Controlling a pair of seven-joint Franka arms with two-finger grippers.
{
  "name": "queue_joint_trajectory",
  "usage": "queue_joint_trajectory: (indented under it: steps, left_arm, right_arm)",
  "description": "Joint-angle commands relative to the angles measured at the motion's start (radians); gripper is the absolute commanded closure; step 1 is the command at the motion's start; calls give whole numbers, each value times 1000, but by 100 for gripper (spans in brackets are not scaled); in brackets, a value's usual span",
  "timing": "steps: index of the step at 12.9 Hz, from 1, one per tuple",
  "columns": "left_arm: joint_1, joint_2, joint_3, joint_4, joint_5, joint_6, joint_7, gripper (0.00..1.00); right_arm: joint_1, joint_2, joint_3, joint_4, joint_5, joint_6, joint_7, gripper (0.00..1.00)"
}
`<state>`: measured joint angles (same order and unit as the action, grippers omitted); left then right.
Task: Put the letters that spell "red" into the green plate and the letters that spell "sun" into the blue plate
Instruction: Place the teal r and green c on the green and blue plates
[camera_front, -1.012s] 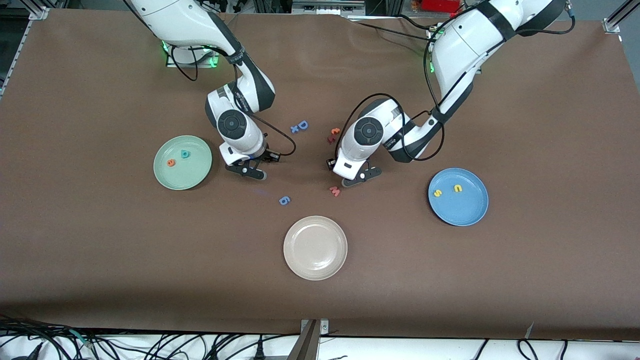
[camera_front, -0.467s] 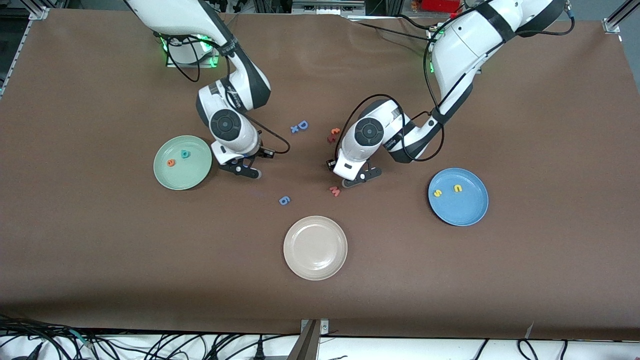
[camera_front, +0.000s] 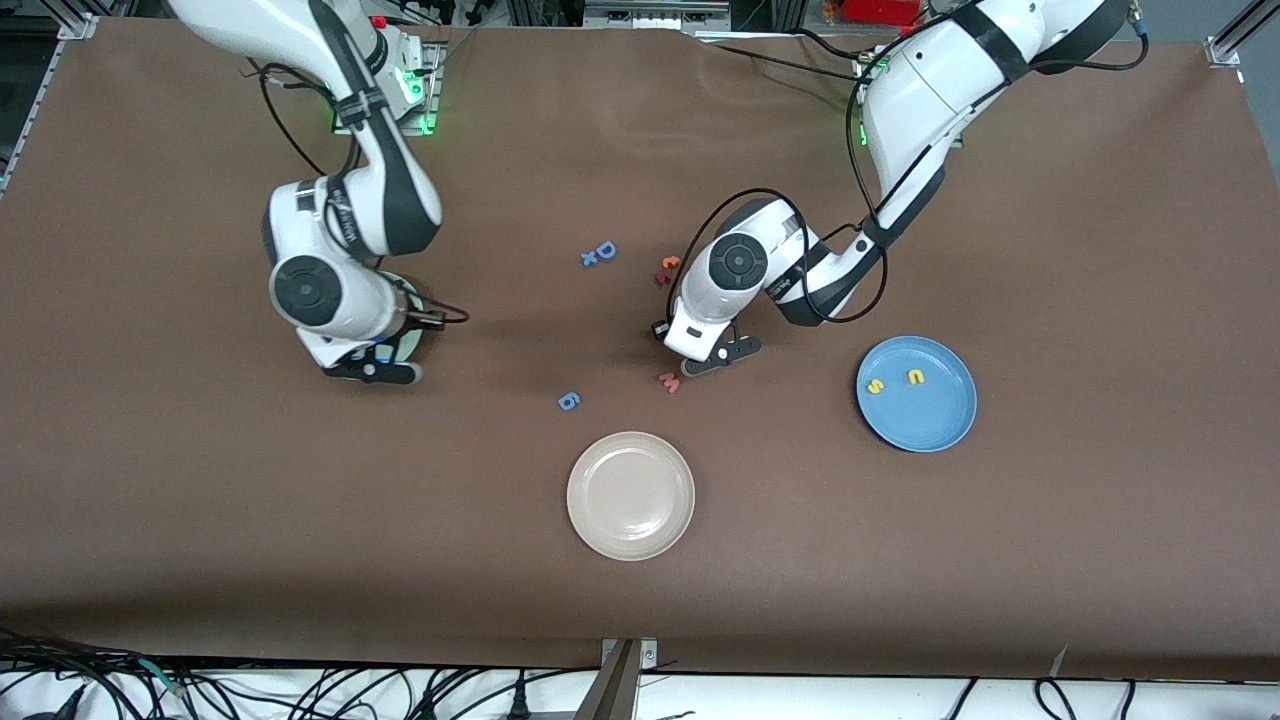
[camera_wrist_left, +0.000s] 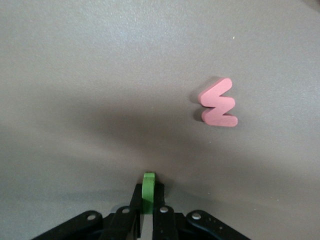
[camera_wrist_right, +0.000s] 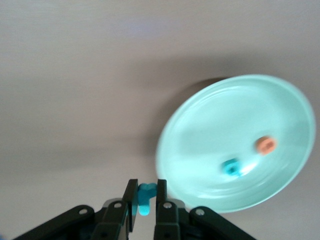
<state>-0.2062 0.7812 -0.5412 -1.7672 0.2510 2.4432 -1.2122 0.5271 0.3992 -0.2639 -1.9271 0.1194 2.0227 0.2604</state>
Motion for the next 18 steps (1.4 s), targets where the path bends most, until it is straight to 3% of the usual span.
queue_joint_trajectory:
  steps: [1, 3, 8, 9, 10, 11, 12, 14, 18]
  left_arm:
    - [2, -13, 10, 6, 17, -18, -13, 100]
    - [11, -71, 10, 12, 19, -120, 12, 100]
    - [161, -195, 4, 15, 17, -314, 395, 100]
    - [197, -206, 4, 14, 17, -338, 461, 100]
    - [230, -209, 4, 14, 17, -355, 515, 100]
    - [258, -211, 6, 14, 17, -360, 577, 100]
    - [292, -211, 7, 14, 19, -380, 650, 100]
    - [362, -208, 12, 9, 19, -414, 829, 100]
    - [508, -198, 12, 6, 19, -417, 1081, 100]
  right_arm:
    - [-51, 65, -21, 0, -6, 34, -136, 91]
    - [-67, 104, -21, -1, 2, 65, -179, 91]
    - [-67, 128, -15, -7, 39, 73, -179, 89]
    - [-65, 132, -15, -7, 46, 71, -179, 83]
    - [-65, 133, -15, -7, 46, 70, -179, 52]
    - [-65, 133, -15, -7, 46, 68, -179, 13]
    - [-65, 129, -15, -6, 46, 59, -179, 1]
    - [-65, 97, -17, -1, 45, 45, -181, 1]
    - [-65, -3, -24, 75, 43, -125, -162, 1]
